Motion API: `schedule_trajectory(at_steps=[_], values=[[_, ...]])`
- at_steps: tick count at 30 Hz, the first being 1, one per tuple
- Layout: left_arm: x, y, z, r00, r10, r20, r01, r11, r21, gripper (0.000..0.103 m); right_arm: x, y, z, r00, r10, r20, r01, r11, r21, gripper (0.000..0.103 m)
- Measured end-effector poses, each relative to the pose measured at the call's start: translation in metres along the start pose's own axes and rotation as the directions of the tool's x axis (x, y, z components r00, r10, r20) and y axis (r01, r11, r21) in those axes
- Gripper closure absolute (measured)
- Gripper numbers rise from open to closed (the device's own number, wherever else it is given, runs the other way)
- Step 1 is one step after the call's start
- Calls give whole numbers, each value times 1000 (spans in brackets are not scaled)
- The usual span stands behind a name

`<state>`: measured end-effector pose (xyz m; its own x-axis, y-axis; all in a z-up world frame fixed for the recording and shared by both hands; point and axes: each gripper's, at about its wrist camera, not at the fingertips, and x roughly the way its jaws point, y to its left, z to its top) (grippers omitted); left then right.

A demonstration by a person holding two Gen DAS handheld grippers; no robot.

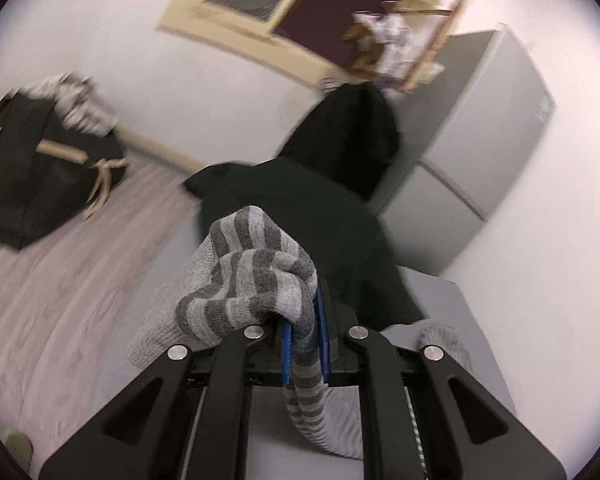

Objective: Fold large clothes
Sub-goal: 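Lift the sleeve with the left tool and fold it across the hoodie body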

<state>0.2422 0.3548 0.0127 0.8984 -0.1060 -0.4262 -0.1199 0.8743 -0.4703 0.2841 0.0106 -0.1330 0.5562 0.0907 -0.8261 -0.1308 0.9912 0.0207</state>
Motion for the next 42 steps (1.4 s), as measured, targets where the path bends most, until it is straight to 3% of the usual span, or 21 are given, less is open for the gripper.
schedule_trajectory(at_steps=[5, 10, 17, 23, 29, 35, 39, 42], values=[[-8, -78, 7, 993, -117, 5, 115, 986, 117, 90, -34, -29, -1, 999, -34, 9, 33, 999, 17, 6], [-2, -163, -9, 971, -225, -76, 237, 946, 223, 90, -63, -72, -1, 997, -77, 8, 76, 995, 63, 6], [15, -252, -50, 915, -358, -186, 395, 889, 231, 90, -93, -132, -12, 990, -142, -3, 141, 983, 115, 6], [25, -318, -96, 864, -431, -261, 491, 836, 246, 90, -107, -179, -33, 983, -180, -23, 181, 967, 179, 6], [49, -365, -167, 833, -410, -372, 522, 805, 281, 90, -110, -221, -62, 974, -214, -73, 225, 950, 219, 6], [88, -373, -257, 799, -348, -491, 513, 820, 254, 89, -113, -253, -93, 958, -263, -111, 283, 931, 232, 6], [108, -366, -316, 780, -265, -567, 486, 828, 280, 87, -110, -268, -110, 951, -277, -134, 303, 920, 250, 6], [115, -358, -339, 764, -236, -601, 479, 831, 283, 73, -107, -271, -118, 951, -273, -144, 303, 917, 260, 6]])
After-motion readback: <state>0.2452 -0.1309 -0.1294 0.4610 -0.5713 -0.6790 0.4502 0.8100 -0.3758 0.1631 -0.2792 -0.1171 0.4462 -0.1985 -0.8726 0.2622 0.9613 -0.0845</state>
